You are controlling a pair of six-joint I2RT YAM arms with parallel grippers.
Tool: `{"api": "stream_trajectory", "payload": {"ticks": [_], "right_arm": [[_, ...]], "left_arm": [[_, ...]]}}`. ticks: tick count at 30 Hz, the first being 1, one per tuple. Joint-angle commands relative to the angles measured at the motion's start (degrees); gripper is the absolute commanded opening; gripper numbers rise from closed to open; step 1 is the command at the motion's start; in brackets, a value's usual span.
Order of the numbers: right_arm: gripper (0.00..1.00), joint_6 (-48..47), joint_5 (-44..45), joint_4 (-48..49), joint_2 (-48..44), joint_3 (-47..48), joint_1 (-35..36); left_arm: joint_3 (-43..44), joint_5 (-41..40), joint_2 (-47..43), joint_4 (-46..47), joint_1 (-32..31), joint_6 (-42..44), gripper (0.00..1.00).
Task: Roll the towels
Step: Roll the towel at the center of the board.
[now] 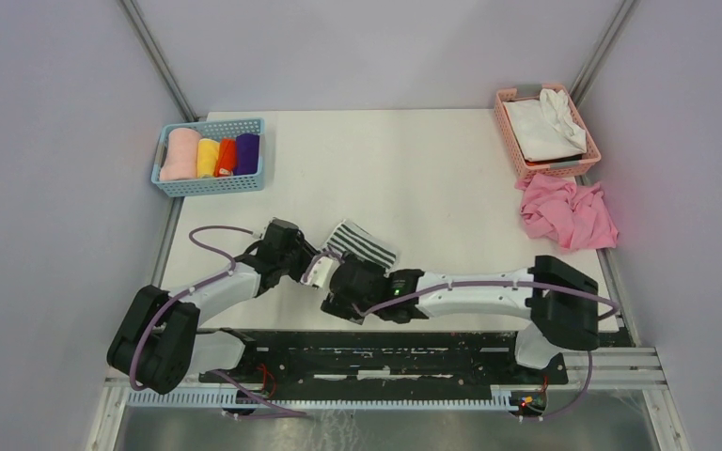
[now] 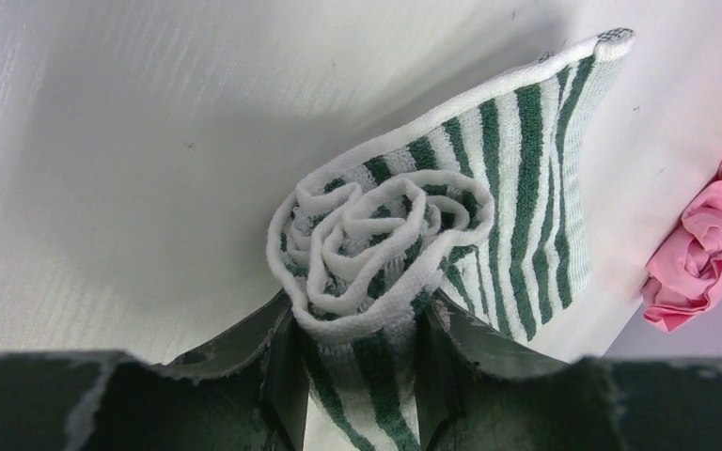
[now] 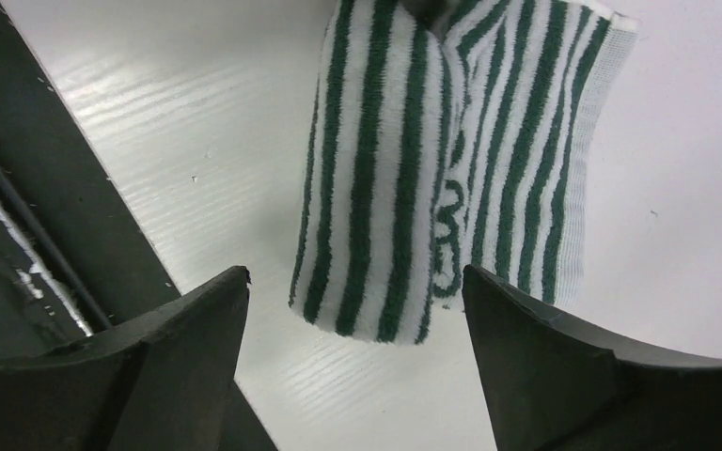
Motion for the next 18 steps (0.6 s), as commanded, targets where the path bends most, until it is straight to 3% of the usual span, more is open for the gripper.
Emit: {"api": "stream_trajectory", "payload": {"ticks": [1,8,11,18], "right_arm": [[0.9,-6.42,11.99,0.24,6.34,4.32,4.34],[0.84,-5.96,15.17,-1.36,14.05,4.06,5.92],[0.77,-3.99,14.46,-2.72,15.87,2.68,5.48],[0.42,0.97,10.13,-4.48,15.91,-1.98,2.19]], "left_arm": [[0.39,-3.15,1.38,-4.39,-0.36,3.3,0.43],[0.45,-3.27,1.53,-4.45,-0.4,3.48,0.44],[0.52,-3.37,1.64,-4.68,-0.4,3.71,0.44],[1.72,-3.71,2.11,-4.85,-0.29,4.73,0.47]]}}
